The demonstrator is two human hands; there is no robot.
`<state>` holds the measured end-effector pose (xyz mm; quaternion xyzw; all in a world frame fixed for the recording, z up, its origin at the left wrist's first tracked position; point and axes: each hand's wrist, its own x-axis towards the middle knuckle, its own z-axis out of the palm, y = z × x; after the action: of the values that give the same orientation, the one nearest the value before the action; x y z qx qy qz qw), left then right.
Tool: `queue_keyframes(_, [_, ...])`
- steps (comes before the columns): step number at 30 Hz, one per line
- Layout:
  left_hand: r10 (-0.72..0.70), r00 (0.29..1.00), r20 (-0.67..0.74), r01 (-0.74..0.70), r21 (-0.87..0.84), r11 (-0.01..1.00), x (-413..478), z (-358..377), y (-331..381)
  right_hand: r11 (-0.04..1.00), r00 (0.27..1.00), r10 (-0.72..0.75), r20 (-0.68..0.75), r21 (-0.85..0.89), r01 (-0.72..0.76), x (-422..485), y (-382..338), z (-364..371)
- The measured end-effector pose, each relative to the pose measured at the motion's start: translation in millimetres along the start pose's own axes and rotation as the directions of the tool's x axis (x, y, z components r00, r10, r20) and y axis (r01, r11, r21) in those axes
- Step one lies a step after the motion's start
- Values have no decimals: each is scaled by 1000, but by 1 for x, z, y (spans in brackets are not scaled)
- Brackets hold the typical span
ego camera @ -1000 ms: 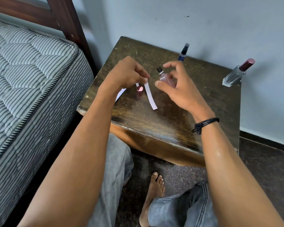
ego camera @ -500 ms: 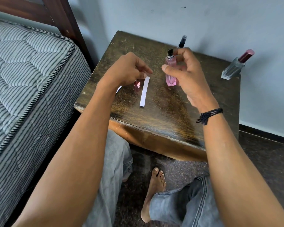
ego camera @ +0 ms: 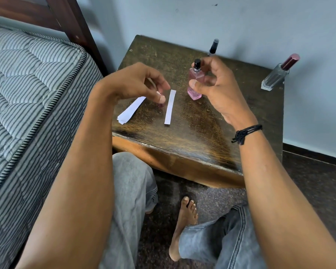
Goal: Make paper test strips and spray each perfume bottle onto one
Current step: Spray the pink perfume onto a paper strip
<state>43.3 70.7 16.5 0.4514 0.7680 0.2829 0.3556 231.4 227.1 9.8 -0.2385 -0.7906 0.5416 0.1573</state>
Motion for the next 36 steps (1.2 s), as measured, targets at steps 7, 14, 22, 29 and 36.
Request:
queue_keyframes(7, [21, 997, 75, -28, 93, 995, 2, 6, 3, 1000, 1000, 1, 18, -13, 0, -3, -4, 2])
queue_keyframes(14, [27, 997, 65, -33, 95, 995, 2, 5, 1, 1000, 999, 2, 38, -30, 0, -3, -2, 3])
queue_keyframes(22, [28, 996, 81, -37, 111, 993, 2, 3, -1, 1000, 998, 15, 58, -24, -14, -3, -2, 3])
queue_keyframes(29, [31, 998, 48, -37, 123, 992, 2, 2, -3, 999, 998, 31, 53, 7, -32, -2, -2, -1])
queue_keyframes(36, [207, 927, -312, -260, -140, 955, 3, 4, 21, 999, 999, 29, 33, 17, -30, 2, 3, -1])
